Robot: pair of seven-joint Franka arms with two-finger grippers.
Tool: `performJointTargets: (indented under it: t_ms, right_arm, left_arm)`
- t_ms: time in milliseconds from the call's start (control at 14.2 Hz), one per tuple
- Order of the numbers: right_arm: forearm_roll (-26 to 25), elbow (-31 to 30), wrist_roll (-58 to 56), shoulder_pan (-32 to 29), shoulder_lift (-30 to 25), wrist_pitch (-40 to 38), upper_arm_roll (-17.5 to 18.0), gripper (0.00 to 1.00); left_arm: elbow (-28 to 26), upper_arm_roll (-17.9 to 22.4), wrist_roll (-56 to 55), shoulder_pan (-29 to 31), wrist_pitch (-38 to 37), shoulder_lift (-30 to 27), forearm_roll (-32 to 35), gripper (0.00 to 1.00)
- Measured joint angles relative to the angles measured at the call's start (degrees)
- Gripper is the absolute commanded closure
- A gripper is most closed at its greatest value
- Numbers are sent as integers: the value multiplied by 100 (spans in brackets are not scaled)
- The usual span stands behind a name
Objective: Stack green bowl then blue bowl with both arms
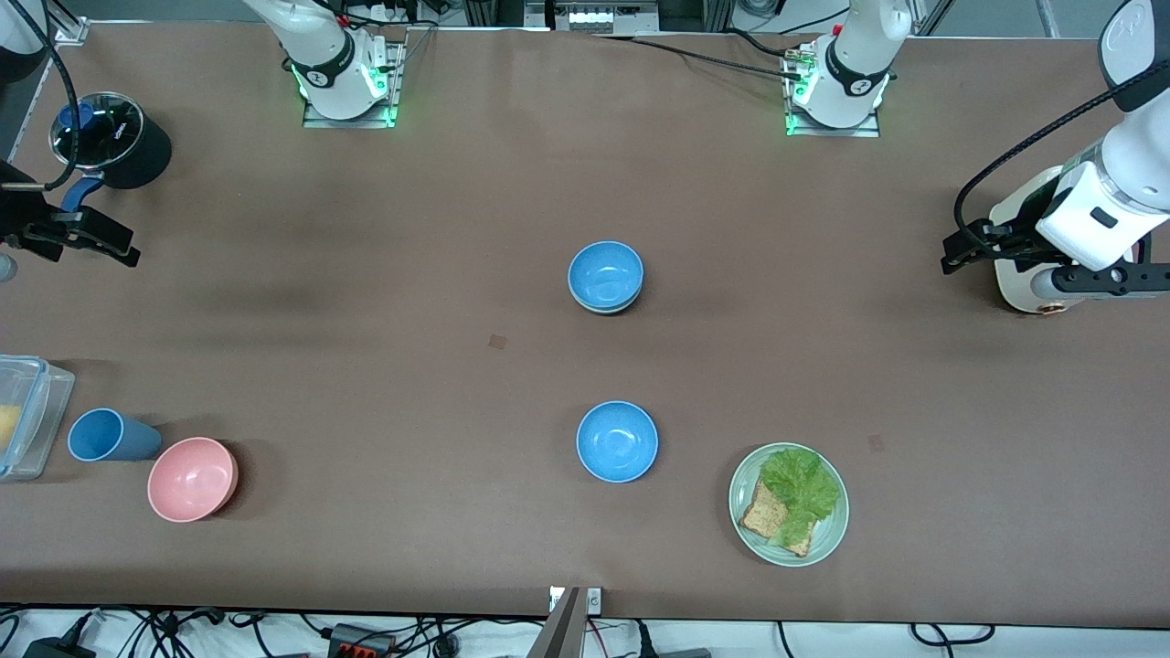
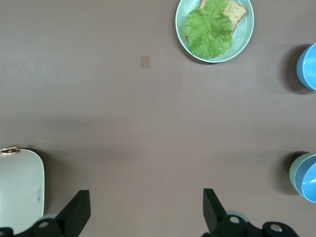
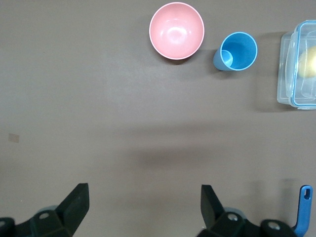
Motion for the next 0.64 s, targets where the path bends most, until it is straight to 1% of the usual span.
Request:
performJointTargets:
  t_ms: [636]
  right_arm:
    - [0,0,-1,0,0,0,0,0]
  left_arm:
    - [182,-8,7,-34,-319,36,-12,0]
